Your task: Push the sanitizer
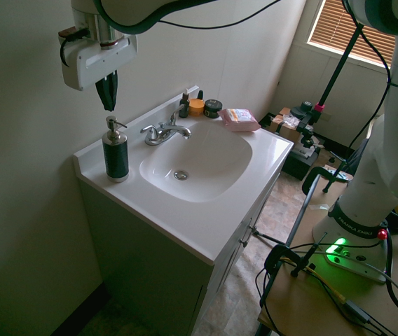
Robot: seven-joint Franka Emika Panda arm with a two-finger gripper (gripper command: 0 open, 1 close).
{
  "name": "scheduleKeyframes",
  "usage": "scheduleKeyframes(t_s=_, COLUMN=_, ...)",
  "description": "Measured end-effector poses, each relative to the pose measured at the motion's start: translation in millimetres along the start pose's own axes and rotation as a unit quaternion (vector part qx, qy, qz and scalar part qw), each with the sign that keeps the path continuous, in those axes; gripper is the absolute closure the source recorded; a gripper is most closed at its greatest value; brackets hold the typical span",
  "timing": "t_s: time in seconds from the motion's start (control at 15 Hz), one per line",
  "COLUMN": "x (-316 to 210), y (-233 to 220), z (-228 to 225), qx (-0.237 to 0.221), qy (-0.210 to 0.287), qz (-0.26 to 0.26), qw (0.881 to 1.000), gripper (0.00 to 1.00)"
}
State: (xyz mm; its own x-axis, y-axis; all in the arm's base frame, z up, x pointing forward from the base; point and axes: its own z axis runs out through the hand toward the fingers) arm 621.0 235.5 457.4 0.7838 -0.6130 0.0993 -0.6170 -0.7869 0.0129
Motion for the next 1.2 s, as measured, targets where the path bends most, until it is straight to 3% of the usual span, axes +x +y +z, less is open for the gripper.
scheduleKeyframes(t_s=1.2, x=-12, y=-2, z=25, qx=-0.018, qy=-0.009, qz=0.003, qw=1.000, gripper=1.00)
